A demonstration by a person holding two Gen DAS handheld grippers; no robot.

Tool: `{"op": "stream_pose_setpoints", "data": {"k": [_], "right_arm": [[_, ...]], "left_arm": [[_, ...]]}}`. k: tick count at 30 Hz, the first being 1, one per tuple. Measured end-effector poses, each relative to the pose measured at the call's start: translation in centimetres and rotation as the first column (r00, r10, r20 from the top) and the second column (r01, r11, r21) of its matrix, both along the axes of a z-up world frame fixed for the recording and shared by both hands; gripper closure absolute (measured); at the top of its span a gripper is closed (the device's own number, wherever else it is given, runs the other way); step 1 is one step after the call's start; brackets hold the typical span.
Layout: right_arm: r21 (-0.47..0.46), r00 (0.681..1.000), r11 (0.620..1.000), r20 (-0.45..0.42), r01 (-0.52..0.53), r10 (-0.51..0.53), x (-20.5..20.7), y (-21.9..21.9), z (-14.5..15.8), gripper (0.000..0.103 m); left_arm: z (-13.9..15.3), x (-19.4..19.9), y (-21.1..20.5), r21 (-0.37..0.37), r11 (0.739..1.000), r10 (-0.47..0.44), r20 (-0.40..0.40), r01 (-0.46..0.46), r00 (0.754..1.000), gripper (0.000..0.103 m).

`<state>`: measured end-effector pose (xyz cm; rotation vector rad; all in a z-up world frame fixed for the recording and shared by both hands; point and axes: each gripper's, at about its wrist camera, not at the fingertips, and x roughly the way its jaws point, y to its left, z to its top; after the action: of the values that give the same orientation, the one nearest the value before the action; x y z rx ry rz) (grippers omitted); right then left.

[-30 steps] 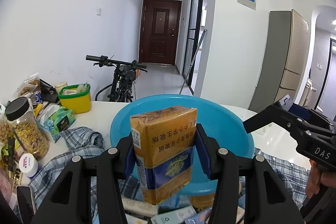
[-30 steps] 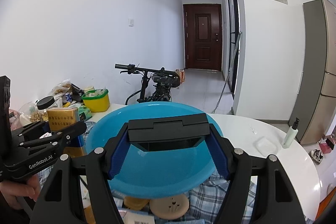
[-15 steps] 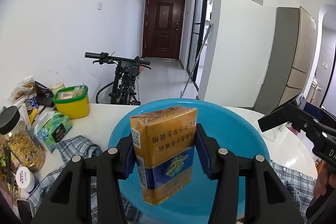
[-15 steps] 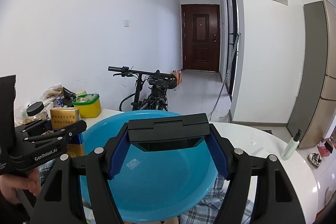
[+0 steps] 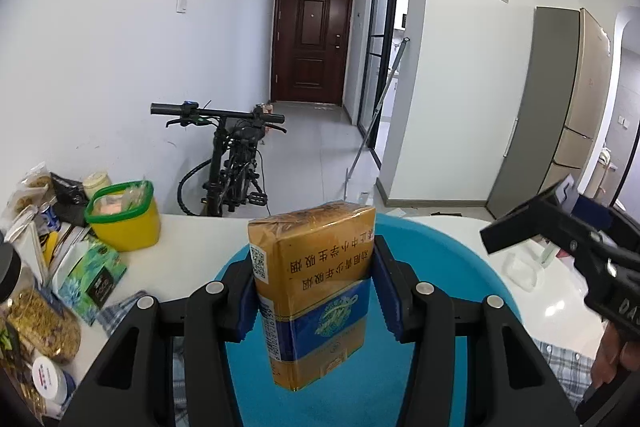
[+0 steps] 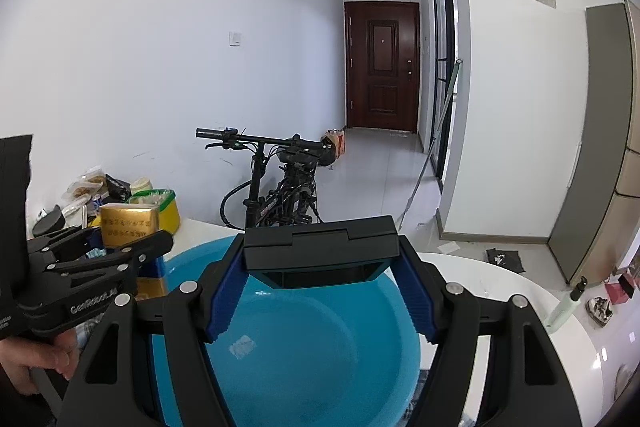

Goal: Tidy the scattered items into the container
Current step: 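Carry the gold-and-blue box with the left gripper over the blue basin, then lower the gold-and-blue box into the blue basin with the left gripper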

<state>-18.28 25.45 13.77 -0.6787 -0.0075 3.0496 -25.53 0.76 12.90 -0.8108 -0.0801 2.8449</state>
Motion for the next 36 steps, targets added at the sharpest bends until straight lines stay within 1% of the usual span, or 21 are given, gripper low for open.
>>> {"op": "stream_pose_setpoints", "data": {"k": [2,5,8,13,15,17,21,24,27,29,31,34,35,36], "right_arm": [[0.002,1.0,1.0,-0.003,0.004,-0.004,-0.5,0.1,0.2,0.034],[0.003,1.0,1.0,-0.005,0.012,-0.012,-1.4,0.4,0.5,0.034],[0.001,1.0,1.0,0.014,0.019,-0.019,-2.8,0.7,0.4,0.034],[-0.004,0.997,1.0,0.075,0.026,-0.025,-5.2,1.1,-0.2,0.034],[-0.01,0.994,1.0,0.11,0.02,-0.019,-6.2,1.1,-0.1,0.034],[-0.014,0.99,1.0,0.141,0.006,-0.004,-7.0,1.0,0.2,0.034],[0.002,0.983,1.0,0.184,-0.004,0.004,-8.6,0.7,1.3,0.034],[0.004,0.971,1.0,0.24,-0.014,0.013,-9.8,0.6,1.7,0.034],[0.012,0.948,1.0,0.318,-0.026,0.021,-11.2,0.6,2.0,0.034],[-0.009,0.932,1.0,0.361,-0.025,0.027,-11.9,1.2,2.3,0.034],[-0.022,0.914,0.999,0.404,-0.024,0.031,-12.5,1.7,2.6,0.034],[0.004,0.883,1.0,0.469,-0.029,0.024,-13.4,2.0,2.9,0.034],[-0.002,0.875,1.0,0.484,-0.03,0.027,-13.6,2.1,3.0,0.034],[-0.015,0.867,1.0,0.498,-0.026,0.03,-13.8,2.3,3.0,0.034]], "left_arm": [[0.7,-0.9,-0.2,0.01,1.0,0.004,-0.004,-0.004,1.0,0.051],[1.5,-2.1,-0.3,0.002,1.0,0.003,-0.009,-0.003,1.0,0.051],[1.9,-3.4,0.0,-0.004,1.0,-0.004,0.003,0.004,1.0,0.051],[1.7,-5.6,0.4,0.004,1.0,-0.007,0.044,0.007,0.999,0.051],[1.5,-6.4,0.5,-0.005,1.0,-0.012,0.066,0.012,0.998,0.051],[1.5,-7.3,0.5,-0.027,1.0,-0.002,0.087,0.004,0.996,0.051],[2.0,-8.8,0.5,-0.036,0.999,0.006,0.122,-0.001,0.993,0.051],[2.2,-10.0,0.6,-0.045,0.999,0.005,0.174,0.003,0.985,0.051],[2.6,-10.9,0.7,-0.067,0.998,0.005,0.218,0.01,0.976,0.051],[2.9,-11.5,0.9,-0.085,0.996,-0.003,0.246,0.025,0.969,0.051],[3.2,-12.1,0.7,-0.069,0.997,-0.009,0.293,0.031,0.956,0.051],[3.5,-12.8,0.8,-0.054,0.998,-0.01,0.34,0.03,0.94,0.051],[3.5,-13.0,1.0,-0.052,0.998,-0.013,0.359,0.034,0.933,0.051],[3.3,-13.3,1.1,-0.042,0.998,-0.021,0.391,0.04,0.92,0.051]]}}
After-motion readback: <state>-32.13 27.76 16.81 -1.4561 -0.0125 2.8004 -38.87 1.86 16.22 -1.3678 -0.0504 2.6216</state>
